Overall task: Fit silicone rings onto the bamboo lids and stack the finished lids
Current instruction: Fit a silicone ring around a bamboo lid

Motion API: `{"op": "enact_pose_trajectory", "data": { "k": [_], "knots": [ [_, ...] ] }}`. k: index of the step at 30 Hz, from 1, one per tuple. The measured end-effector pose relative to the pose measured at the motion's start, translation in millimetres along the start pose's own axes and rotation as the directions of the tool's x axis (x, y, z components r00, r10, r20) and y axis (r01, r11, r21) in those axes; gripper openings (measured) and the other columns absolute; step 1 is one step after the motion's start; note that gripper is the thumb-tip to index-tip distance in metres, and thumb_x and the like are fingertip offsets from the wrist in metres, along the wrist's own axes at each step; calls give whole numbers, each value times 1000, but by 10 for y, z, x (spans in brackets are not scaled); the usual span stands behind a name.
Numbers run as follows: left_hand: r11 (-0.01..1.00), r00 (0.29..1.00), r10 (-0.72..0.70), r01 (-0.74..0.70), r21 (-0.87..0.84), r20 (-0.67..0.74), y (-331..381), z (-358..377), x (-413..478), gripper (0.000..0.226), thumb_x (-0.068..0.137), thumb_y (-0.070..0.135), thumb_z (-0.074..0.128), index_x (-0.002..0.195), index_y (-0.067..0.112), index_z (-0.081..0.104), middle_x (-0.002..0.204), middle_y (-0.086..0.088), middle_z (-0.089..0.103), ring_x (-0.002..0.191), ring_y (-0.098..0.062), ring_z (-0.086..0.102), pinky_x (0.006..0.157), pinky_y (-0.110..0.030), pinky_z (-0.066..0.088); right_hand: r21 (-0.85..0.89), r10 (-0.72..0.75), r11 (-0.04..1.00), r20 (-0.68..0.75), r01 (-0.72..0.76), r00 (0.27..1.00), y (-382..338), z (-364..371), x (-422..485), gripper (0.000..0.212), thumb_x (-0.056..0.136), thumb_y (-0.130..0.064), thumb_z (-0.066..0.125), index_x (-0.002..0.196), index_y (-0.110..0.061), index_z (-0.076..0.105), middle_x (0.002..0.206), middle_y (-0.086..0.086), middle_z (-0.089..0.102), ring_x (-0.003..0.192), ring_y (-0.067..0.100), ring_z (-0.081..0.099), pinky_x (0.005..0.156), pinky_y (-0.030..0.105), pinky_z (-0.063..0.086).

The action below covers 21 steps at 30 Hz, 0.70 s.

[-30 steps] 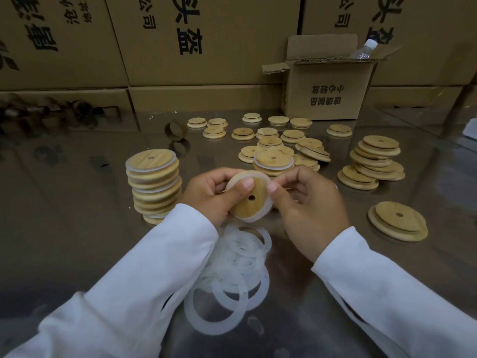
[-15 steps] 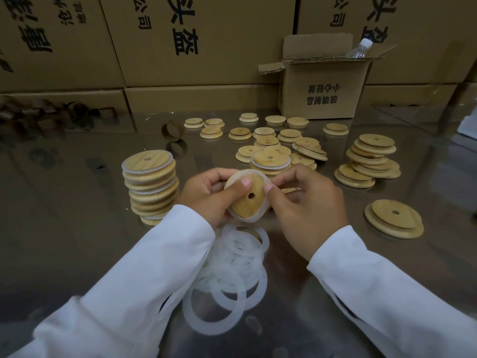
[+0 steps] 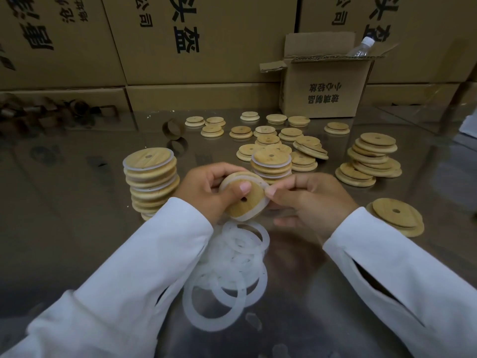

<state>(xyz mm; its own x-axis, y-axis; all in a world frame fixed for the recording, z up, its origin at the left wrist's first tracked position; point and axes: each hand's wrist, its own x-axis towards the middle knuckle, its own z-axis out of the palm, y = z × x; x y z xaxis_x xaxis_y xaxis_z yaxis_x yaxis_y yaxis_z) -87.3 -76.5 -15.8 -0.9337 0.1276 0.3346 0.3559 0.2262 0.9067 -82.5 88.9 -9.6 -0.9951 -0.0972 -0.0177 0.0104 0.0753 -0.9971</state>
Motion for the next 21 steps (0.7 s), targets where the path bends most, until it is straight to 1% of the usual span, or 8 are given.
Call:
{"op": "enact_pose_trajectory", "data": {
  "k": [3, 5, 8, 10, 13, 16, 18, 21],
  "knots": [
    [999, 1000, -16, 15, -34, -25, -4, -6, 8, 15, 82, 7, 61, 89, 19, 65, 85, -2, 69, 78, -13, 65, 72, -24, 55, 14, -30, 999, 9, 30, 999, -24, 6, -7, 16, 80, -7, 68, 66, -14, 66, 78, 10, 71, 79, 19, 68, 54, 23, 56],
    [998, 999, -31, 29, -55, -41, -17, 0, 13, 14, 82, 8, 61, 89, 20, 65, 84, -3, 69, 80, -16, 65, 74, -28, 54, -19, -86, 996, -4, 86, 996, -22, 20, -14, 16, 80, -7, 68, 66, -15, 66, 76, 8, 70, 75, 17, 67, 55, 22, 56],
    [995, 997, -47, 41, -95, -60, -30, 13, 11, 12, 74, 20, 66, 86, 23, 67, 78, 3, 71, 76, -12, 66, 71, -26, 55, -40, -166, 985, -24, 165, 986, -14, 27, -18, 17, 80, -11, 69, 65, -19, 65, 78, 4, 70, 77, 18, 68, 59, 22, 57],
    [989, 994, -79, 68, -134, -80, -38, 36, 5, 15, 67, 28, 67, 82, 26, 68, 75, 4, 72, 74, -12, 67, 71, -29, 56, -76, -208, 976, -69, 202, 976, 6, 37, -26, 16, 79, -15, 70, 66, -21, 65, 77, -1, 70, 79, 15, 67, 64, 27, 58],
    [979, 979, -134, 106, -172, -156, -67, 60, 25, 9, 79, 17, 66, 80, 26, 68, 72, 2, 72, 74, -20, 67, 73, -39, 56, -240, -302, 934, -133, 265, 944, 53, 84, -43, 9, 78, -22, 71, 73, -22, 64, 76, -7, 69, 74, 9, 66, 73, 29, 55],
    [954, 957, -203, 146, -261, -207, -70, 68, 47, 12, 83, 12, 63, 80, 23, 67, 67, 3, 71, 71, -21, 66, 73, -40, 54, -309, -348, 905, -144, 292, 926, 98, 144, -67, 11, 76, -27, 72, 77, -23, 62, 76, -10, 66, 66, 5, 63, 69, 21, 53],
    [943, 956, -228, 170, -287, -184, -63, 77, 45, 10, 81, 12, 64, 80, 21, 68, 69, 1, 72, 73, -23, 66, 75, -41, 54, -344, -381, 886, -163, 310, 910, 113, 149, -70, 11, 77, -29, 71, 75, -25, 61, 73, -12, 64, 67, 1, 61, 64, 16, 51],
    [923, 961, -255, 209, -324, -106, -66, 82, 37, 9, 77, 9, 66, 81, 17, 68, 72, -3, 72, 73, -22, 67, 72, -40, 57, -373, -410, 872, -207, 316, 888, 126, 116, -50, 11, 81, -28, 67, 71, -25, 61, 70, -12, 63, 68, 0, 59, 64, 18, 49]
  ]
}}
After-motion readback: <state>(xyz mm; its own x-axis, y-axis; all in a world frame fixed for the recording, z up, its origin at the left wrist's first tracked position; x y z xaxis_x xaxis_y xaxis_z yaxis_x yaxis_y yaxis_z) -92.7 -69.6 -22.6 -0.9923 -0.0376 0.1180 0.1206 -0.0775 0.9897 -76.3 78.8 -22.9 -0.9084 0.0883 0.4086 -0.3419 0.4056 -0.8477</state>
